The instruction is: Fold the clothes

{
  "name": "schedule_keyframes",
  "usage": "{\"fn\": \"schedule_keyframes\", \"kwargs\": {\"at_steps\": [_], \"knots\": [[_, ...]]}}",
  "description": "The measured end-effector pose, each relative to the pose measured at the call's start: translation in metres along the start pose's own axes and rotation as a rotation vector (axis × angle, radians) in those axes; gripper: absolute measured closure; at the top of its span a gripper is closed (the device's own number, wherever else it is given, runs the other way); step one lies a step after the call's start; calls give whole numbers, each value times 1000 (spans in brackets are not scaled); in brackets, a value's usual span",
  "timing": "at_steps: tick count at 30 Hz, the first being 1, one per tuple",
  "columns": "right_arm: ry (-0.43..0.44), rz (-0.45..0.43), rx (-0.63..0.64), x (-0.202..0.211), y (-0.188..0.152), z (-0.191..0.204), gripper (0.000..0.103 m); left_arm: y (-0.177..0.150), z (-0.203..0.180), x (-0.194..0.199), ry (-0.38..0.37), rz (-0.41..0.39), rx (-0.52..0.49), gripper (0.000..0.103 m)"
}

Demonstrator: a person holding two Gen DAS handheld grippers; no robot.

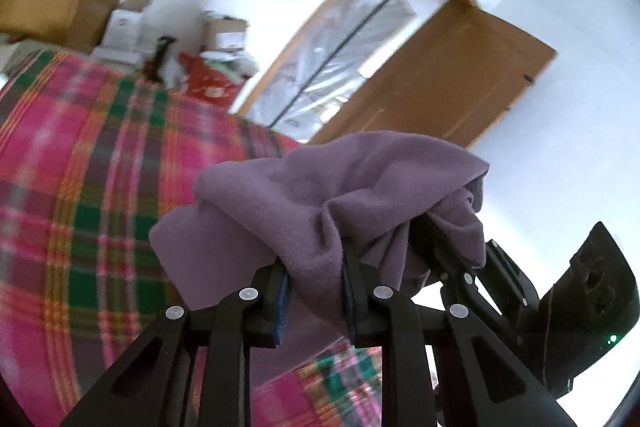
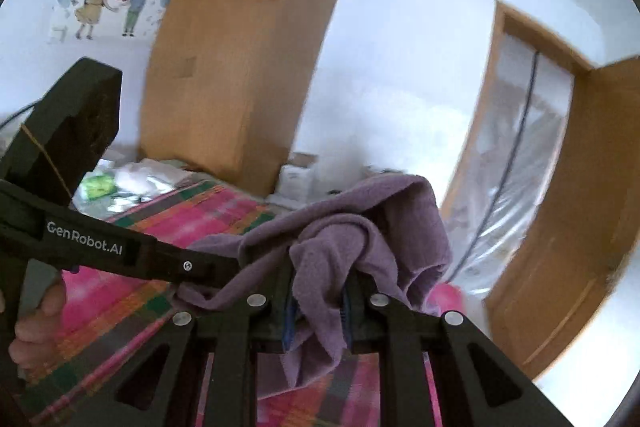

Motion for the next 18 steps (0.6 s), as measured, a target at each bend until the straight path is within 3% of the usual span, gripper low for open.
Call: {"fn": "schedule_keyframes", "kwargs": {"at_steps": [8,13,18], "knots": [[332,134,-98,-51,-46,42,84,-32,76,10,113,44,127,81],[456,236,-139,-60,-77,61,81,-50,105,16,178,51,155,81],[521,332,-186,-61,-112,65,80,-61,126,20,245,57,190,81]]}}
Point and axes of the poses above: each gripper's, at about its wrist camera, not at the fingertips, and x roughly against the way its jaws point, z to its left, y to its top, the point moved 6 cm from there along -x, roughly the way its jaws point, and after that the axes turned 13 degrees about z, right-handed, at the moved point
